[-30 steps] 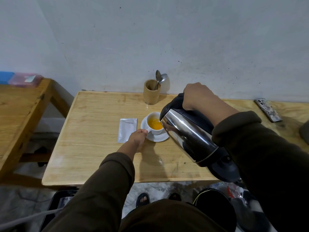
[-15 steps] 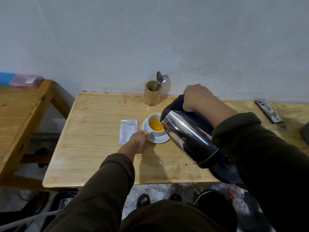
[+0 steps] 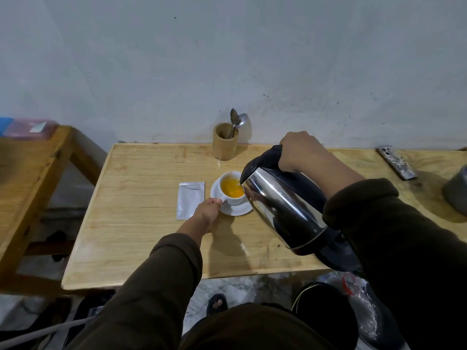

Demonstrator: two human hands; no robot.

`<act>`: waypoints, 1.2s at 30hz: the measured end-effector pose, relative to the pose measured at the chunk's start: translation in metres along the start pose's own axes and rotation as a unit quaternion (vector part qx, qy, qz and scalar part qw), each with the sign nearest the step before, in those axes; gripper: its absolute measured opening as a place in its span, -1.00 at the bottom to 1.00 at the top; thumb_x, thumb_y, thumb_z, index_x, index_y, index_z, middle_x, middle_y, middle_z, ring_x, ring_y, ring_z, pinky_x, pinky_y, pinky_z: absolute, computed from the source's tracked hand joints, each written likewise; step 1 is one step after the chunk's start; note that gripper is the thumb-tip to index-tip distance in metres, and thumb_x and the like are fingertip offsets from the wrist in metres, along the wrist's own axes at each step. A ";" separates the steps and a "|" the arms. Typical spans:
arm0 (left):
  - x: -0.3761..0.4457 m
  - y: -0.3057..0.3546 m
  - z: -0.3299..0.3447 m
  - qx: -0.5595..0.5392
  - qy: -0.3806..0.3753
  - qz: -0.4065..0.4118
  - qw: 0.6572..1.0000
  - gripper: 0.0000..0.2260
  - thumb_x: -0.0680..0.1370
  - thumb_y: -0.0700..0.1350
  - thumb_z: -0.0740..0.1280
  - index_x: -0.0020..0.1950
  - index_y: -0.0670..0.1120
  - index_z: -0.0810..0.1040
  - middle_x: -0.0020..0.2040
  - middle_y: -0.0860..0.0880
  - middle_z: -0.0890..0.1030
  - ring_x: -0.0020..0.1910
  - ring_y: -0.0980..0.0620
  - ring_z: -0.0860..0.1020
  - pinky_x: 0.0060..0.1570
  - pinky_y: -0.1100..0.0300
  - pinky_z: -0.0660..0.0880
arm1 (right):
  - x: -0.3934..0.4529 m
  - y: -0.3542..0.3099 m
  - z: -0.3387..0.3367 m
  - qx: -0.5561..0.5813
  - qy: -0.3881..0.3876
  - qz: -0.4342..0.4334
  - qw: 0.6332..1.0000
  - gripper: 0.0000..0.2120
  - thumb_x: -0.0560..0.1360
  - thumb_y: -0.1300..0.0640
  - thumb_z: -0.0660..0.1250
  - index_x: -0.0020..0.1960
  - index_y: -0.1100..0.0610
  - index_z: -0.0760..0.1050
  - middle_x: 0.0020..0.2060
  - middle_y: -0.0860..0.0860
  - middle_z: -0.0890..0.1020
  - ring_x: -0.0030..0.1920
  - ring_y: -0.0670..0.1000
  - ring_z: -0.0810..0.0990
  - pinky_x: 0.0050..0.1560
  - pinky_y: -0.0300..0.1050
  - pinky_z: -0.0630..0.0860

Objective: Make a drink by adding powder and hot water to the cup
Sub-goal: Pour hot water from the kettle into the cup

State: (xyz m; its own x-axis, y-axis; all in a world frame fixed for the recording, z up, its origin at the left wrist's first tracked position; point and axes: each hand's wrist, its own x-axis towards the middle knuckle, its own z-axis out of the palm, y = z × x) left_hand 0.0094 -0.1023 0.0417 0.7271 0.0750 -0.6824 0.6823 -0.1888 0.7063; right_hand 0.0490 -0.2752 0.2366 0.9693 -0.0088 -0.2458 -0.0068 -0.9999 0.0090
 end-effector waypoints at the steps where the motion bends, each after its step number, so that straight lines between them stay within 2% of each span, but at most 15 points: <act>1: -0.001 -0.001 0.002 0.004 0.007 0.005 1.000 -0.61 0.62 0.04 0.12 0.38 -0.11 0.42 0.35 -0.17 0.46 0.32 -0.17 0.42 0.34 -0.08 0.37 | -0.002 0.003 0.001 0.004 0.000 0.002 1.000 -0.90 0.40 0.27 0.25 -0.10 0.19 0.36 -0.22 0.10 0.41 -0.17 0.14 0.43 -0.18 -0.11 0.37; 4: -0.005 -0.003 0.009 0.005 0.034 0.019 0.999 -0.60 0.63 0.02 0.08 0.39 -0.13 0.39 0.36 -0.19 0.45 0.33 -0.18 0.41 0.34 -0.07 0.36 | -0.009 0.012 0.002 0.028 0.003 0.009 1.000 -0.91 0.40 0.28 0.26 -0.13 0.19 0.36 -0.20 0.11 0.44 -0.17 0.14 0.44 -0.20 -0.11 0.37; 8: -0.012 -0.006 0.021 -0.057 0.101 0.023 0.993 -0.60 0.63 -0.01 0.12 0.44 -0.11 0.28 0.40 -0.20 0.39 0.37 -0.20 0.37 0.32 -0.02 0.33 | -0.018 0.032 0.006 0.080 0.020 0.011 0.997 -0.90 0.38 0.30 0.27 -0.14 0.17 0.40 -0.20 0.10 0.47 -0.24 0.08 0.44 -0.37 -0.20 0.33; 11: -0.019 -0.011 0.034 -0.081 0.153 0.025 0.985 -0.49 0.63 -0.02 0.15 0.53 -0.13 0.10 0.47 -0.24 0.32 0.42 -0.26 0.32 0.37 -0.03 0.28 | -0.030 0.057 0.013 0.121 0.068 0.000 0.990 -0.91 0.36 0.29 0.28 -0.17 0.15 0.41 -0.23 0.07 0.47 -0.25 0.08 0.41 -0.45 -0.23 0.24; 14: -0.025 -0.023 0.049 -0.027 0.161 0.029 0.986 -0.44 0.63 -0.02 0.14 0.56 -0.17 0.01 0.48 -0.25 0.31 0.42 -0.29 0.33 0.39 -0.08 0.29 | -0.049 0.085 0.024 0.182 0.123 0.029 0.975 -0.90 0.34 0.29 0.30 -0.19 0.16 0.40 -0.28 0.08 0.46 -0.22 0.12 0.43 -0.44 -0.22 0.23; 19: -0.035 -0.036 0.075 0.126 0.082 0.083 0.985 -0.52 0.64 -0.08 0.09 0.54 -0.12 0.06 0.45 -0.23 0.36 0.38 -0.31 0.36 0.34 -0.05 0.30 | -0.094 0.126 0.047 0.321 0.203 0.118 0.918 -0.88 0.37 0.27 0.30 -0.14 0.12 0.43 -0.26 0.04 0.50 -0.22 0.08 0.45 -0.29 -0.19 0.29; 23: -0.033 -0.039 0.083 0.202 0.078 0.089 0.972 -0.49 0.65 -0.07 0.07 0.56 -0.11 -0.01 0.45 -0.28 0.34 0.38 -0.33 0.35 0.34 -0.06 0.29 | -0.128 0.147 0.069 0.420 0.258 0.203 0.846 -0.90 0.38 0.29 0.28 -0.11 0.17 0.46 -0.34 -0.01 0.48 -0.26 0.06 0.47 -0.22 -0.13 0.38; 25: -0.030 -0.042 0.084 0.213 0.070 0.086 0.971 -0.48 0.65 -0.06 0.06 0.57 -0.10 -0.04 0.47 -0.28 0.32 0.40 -0.33 0.33 0.37 -0.09 0.26 | -0.139 0.156 0.082 0.438 0.278 0.228 0.824 -0.92 0.39 0.29 0.28 -0.16 0.15 0.44 -0.39 -0.05 0.45 -0.30 0.04 0.46 -0.23 -0.13 0.39; 28: -0.026 -0.044 0.086 0.220 0.073 0.078 0.970 -0.45 0.65 -0.04 0.08 0.58 -0.07 -0.09 0.48 -0.29 0.29 0.41 -0.35 0.31 0.38 -0.10 0.26 | -0.150 0.168 0.099 0.441 0.307 0.265 0.800 -0.92 0.40 0.27 0.28 -0.11 0.18 0.47 -0.41 -0.06 0.44 -0.33 0.03 0.45 -0.23 -0.13 0.41; 32: -0.024 -0.045 0.089 0.212 0.069 0.056 0.973 -0.39 0.64 -0.02 0.09 0.57 -0.04 -0.19 0.52 -0.29 0.22 0.45 -0.34 0.26 0.43 -0.12 0.25 | -0.160 0.179 0.116 0.469 0.333 0.299 0.761 -0.90 0.39 0.27 0.30 -0.10 0.14 0.47 -0.32 0.01 0.49 -0.25 0.07 0.47 -0.21 -0.16 0.37; 36: -0.024 -0.047 0.090 0.225 0.069 0.048 0.971 -0.36 0.63 -0.02 0.11 0.57 -0.03 -0.23 0.52 -0.28 0.22 0.45 -0.34 0.26 0.44 -0.14 0.25 | -0.166 0.186 0.130 0.490 0.342 0.306 0.741 -0.87 0.39 0.26 0.32 -0.10 0.08 0.47 -0.27 0.01 0.53 -0.21 0.06 0.50 -0.17 -0.15 0.42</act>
State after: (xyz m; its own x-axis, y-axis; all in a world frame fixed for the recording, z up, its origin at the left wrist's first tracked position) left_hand -0.0463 -0.1831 0.0080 0.8105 0.1604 -0.5634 0.5307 -0.6082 0.5903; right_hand -0.1451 -0.4604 0.1528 0.6059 -0.7928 0.0664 -0.3473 -0.3386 -0.8745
